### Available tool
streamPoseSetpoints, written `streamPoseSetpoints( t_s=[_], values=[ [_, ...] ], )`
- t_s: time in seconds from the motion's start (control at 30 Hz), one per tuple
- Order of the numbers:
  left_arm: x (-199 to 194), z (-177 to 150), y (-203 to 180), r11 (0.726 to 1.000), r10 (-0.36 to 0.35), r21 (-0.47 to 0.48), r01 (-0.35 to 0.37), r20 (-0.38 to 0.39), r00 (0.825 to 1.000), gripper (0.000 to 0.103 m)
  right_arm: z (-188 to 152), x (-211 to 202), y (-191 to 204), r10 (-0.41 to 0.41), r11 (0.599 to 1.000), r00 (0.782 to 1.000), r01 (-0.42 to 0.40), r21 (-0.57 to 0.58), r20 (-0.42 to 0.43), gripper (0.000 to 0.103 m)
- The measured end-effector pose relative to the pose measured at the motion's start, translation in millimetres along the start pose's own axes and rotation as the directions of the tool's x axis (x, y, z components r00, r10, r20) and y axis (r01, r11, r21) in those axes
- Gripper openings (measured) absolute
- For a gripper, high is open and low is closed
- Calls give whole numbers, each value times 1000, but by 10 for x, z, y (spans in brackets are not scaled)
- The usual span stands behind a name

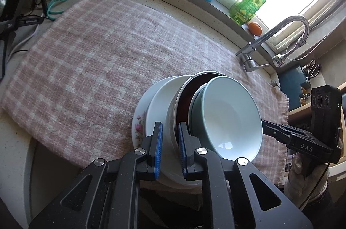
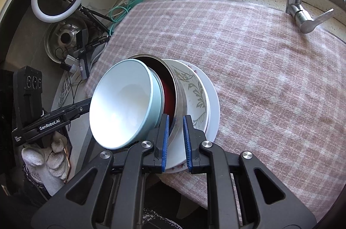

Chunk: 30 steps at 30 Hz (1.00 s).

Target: Organize plates and bowls

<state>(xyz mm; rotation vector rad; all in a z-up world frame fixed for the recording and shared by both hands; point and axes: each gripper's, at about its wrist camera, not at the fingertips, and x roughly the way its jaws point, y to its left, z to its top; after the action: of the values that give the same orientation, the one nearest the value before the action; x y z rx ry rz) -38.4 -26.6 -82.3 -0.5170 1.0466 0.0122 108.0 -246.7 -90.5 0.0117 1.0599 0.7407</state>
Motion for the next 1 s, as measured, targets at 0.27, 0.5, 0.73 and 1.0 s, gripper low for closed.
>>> streamPoseSetpoints(
  t_s=[0.27, 0.5, 0.73, 1.0],
  values=[
    [-262, -102, -89, 997, 71, -4, -71, 105, 992, 22, -98, -277, 77, -46, 994, 997, 52, -92, 68, 36],
    [-371, -371, -284, 987, 157, 20, -162, 151, 976, 44, -273, -499, 109, -84, 984, 987, 104, -147, 138, 56],
    [-458, -626, -571, 968, 229, 54, -246, 214, 950, 58, -447, -640, 105, -106, 978, 974, 139, -157, 200, 71],
    [-508, -810, -730, 941, 306, 69, -331, 244, 920, 64, -594, -762, 195, -153, 957, 947, 212, -196, 281, 77]
  ],
)
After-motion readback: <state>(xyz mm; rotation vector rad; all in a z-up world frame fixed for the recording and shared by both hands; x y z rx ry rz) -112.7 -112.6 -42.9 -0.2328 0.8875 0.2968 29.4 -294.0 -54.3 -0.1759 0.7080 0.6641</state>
